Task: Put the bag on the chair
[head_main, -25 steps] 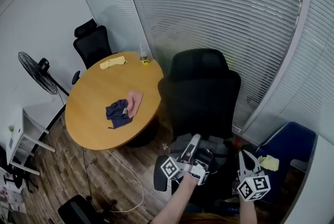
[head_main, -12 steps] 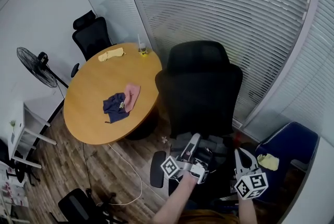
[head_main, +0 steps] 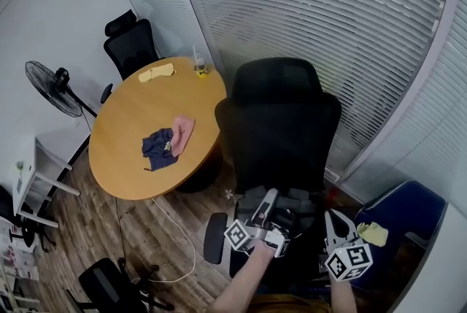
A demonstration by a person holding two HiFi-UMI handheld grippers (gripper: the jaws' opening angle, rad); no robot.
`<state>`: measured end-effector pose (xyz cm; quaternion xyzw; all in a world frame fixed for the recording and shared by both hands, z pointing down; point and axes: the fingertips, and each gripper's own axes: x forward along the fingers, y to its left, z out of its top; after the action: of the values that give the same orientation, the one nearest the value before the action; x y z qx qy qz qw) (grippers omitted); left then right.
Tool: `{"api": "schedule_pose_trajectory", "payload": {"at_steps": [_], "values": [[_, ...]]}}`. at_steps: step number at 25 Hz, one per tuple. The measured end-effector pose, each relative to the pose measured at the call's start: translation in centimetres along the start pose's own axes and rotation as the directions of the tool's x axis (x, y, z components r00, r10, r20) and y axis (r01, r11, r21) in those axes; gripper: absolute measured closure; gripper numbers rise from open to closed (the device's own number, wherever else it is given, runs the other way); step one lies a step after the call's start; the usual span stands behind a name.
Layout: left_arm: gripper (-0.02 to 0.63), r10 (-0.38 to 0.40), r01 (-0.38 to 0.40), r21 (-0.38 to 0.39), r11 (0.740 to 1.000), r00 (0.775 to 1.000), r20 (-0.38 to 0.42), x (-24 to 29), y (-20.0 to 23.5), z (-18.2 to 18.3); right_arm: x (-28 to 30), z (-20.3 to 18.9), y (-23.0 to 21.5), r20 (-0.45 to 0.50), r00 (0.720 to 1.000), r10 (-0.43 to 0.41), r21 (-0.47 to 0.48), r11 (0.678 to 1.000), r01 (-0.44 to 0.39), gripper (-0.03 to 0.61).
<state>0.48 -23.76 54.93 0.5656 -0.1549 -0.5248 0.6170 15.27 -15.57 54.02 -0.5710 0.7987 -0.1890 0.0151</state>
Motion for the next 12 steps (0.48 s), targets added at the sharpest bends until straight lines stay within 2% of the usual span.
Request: {"api": "schedule_pose_trajectory", "payload": {"at_steps": [12], "values": [[0.586, 0.072, -0.072, -0.001, 0.997, 0.996, 0.053, 0.9, 4.3, 1.8, 3.1, -1.4, -3.7, -0.047, 0.999, 0.008, 0.045, 0.999, -0.006, 0.566]]}}
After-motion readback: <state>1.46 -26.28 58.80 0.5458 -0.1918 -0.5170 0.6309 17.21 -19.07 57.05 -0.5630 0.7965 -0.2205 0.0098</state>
